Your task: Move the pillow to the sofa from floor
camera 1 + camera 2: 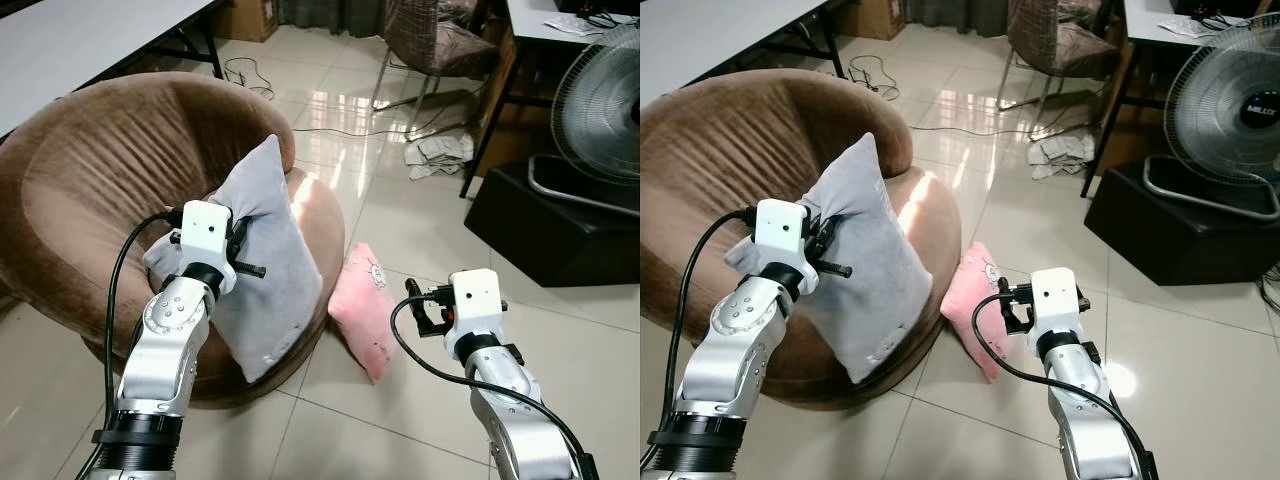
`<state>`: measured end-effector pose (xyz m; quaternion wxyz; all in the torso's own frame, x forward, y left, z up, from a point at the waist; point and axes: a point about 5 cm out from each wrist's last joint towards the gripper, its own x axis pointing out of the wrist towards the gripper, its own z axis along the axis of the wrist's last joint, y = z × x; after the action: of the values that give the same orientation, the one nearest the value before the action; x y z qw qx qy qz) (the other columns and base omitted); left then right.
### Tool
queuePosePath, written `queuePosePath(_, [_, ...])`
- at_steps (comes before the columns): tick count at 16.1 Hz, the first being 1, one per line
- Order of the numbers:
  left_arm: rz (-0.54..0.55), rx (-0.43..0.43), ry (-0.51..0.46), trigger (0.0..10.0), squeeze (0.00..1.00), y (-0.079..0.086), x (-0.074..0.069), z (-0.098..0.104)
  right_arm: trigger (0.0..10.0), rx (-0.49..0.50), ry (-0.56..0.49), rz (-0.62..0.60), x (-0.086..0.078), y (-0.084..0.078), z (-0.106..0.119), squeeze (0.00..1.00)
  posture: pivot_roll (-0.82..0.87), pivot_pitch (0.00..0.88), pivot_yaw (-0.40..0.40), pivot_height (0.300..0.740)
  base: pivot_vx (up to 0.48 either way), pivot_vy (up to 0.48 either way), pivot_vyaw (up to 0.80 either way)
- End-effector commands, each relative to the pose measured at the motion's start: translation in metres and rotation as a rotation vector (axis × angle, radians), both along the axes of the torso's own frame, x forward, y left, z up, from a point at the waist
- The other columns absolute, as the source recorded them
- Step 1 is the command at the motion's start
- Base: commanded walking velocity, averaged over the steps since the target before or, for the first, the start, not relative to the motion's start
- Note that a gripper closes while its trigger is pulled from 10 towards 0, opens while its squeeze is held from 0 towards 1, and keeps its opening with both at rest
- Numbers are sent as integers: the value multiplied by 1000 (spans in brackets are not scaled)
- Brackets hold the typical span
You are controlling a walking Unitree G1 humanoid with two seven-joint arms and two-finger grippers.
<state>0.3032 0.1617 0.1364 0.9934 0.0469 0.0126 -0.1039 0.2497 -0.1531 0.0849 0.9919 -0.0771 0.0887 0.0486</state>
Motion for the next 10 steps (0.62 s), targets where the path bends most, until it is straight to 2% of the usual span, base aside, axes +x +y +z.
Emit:
queuePosePath(1, [1,2,-54,10000,0,1,1,10,10000,-12,-24,10,1,0,5,0,-75,27,63,740,368,0,0])
queuePosePath(3, [-7,1,-54,10000,0,0,1,9,10000,-17,-28,9,1,-1,6,0,-78,17,63,740,369,0,0])
queuePosePath(5, [-16,0,-55,10000,0,-1,1,9,10000,-21,-33,11,1,-1,6,0,-78,14,64,740,375,0,647])
queuePosePath(10, [-36,4,-54,10000,0,-3,1,9,10000,10,-34,-17,0,-2,4,0,-81,2,75,740,409,0,0])
